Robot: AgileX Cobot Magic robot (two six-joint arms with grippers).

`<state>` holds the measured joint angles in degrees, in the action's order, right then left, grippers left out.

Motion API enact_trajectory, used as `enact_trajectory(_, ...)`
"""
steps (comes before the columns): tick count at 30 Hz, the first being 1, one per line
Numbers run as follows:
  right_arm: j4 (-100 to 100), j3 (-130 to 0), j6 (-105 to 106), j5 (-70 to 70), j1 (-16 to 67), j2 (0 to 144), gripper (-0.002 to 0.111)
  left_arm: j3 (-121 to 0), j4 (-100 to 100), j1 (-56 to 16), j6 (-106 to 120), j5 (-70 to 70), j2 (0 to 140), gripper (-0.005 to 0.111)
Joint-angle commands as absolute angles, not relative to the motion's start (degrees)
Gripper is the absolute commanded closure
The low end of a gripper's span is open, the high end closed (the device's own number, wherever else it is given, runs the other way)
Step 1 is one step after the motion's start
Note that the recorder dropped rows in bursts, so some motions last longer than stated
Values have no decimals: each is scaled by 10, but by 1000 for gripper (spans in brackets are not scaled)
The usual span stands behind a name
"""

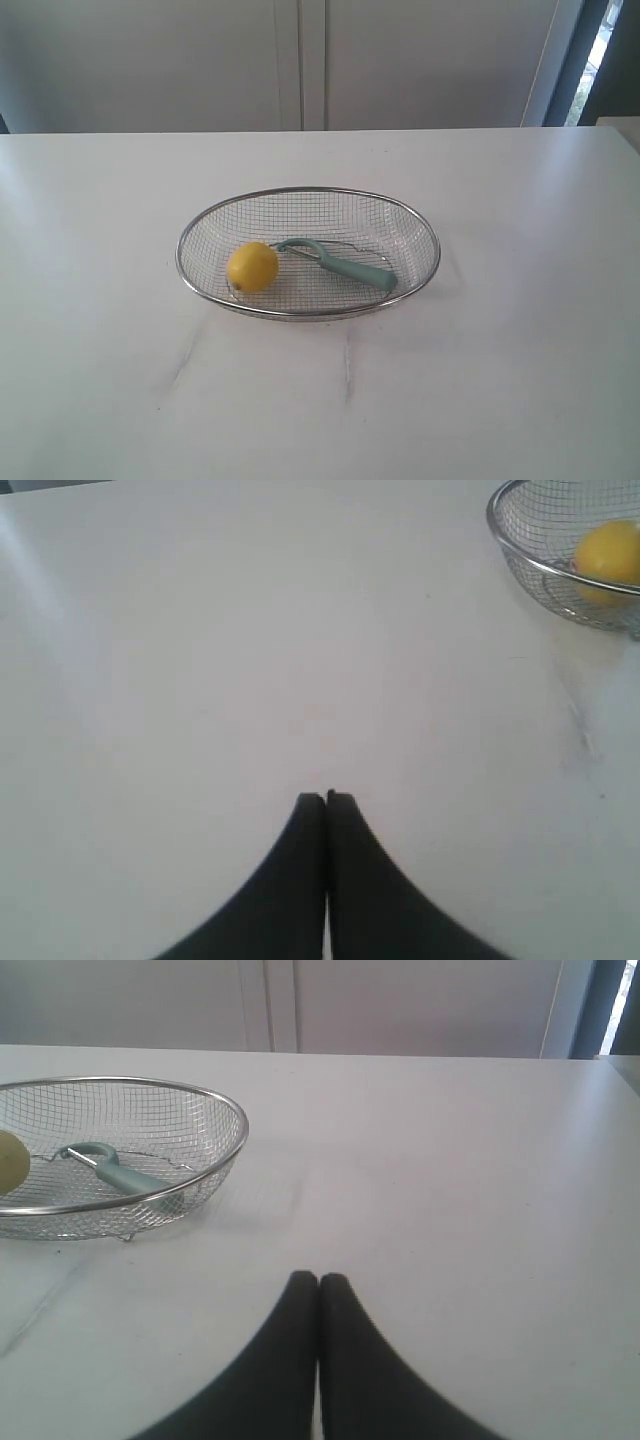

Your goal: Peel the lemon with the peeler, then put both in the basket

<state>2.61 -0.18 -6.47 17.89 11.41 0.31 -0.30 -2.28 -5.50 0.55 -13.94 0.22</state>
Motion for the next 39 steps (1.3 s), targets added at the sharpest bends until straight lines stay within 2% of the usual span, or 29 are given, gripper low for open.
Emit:
enact_trajectory(1,28,0,-67,171,114,0,108,0,11,-60,-42,-138,0,107)
enact_trajectory(29,28,0,-67,171,114,0,108,0,30,-58,-77,-116,0,107)
enact_trajectory(39,28,0,-67,171,114,0,108,0,35,-36,-77,-116,0,107)
